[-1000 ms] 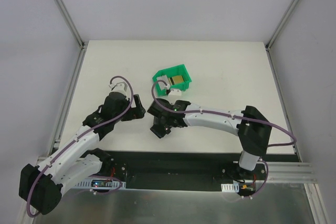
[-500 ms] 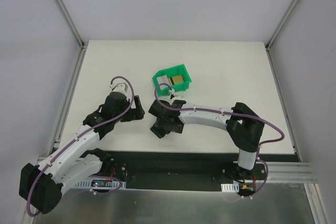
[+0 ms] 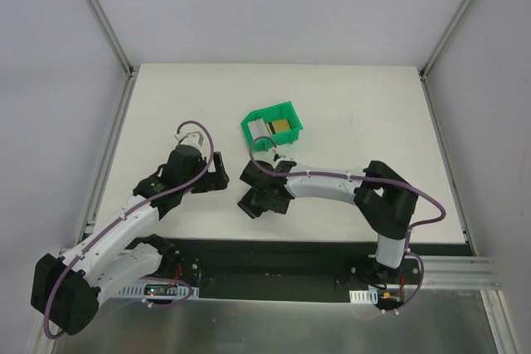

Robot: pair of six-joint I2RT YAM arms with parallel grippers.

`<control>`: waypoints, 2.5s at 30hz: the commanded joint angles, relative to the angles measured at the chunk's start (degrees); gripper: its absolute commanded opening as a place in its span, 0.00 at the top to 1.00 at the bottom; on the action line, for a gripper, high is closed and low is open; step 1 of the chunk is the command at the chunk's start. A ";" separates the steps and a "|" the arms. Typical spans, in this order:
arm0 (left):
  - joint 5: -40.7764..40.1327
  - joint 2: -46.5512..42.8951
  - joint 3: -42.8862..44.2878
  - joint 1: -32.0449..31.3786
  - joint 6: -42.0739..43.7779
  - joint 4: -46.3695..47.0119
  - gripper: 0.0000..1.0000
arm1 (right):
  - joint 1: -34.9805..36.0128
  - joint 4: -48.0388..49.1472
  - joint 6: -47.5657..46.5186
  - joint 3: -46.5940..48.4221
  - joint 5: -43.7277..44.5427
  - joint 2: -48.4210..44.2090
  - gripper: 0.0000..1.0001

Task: Put the credit cards into the card holder
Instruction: Open the card holder at the center of the board.

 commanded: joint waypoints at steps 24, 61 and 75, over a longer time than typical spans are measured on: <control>4.49 2.80 2.14 0.43 2.10 -0.24 0.01 | -0.84 -0.09 -12.81 -2.09 6.49 -5.42 0.57; -8.68 16.26 11.64 -16.88 -4.31 -2.61 0.01 | -4.00 49.58 -28.27 -30.85 -6.08 -34.96 0.99; -4.65 9.31 2.06 -9.94 -7.66 -1.47 0.01 | -4.79 43.42 -26.00 -31.35 -3.28 -30.81 0.99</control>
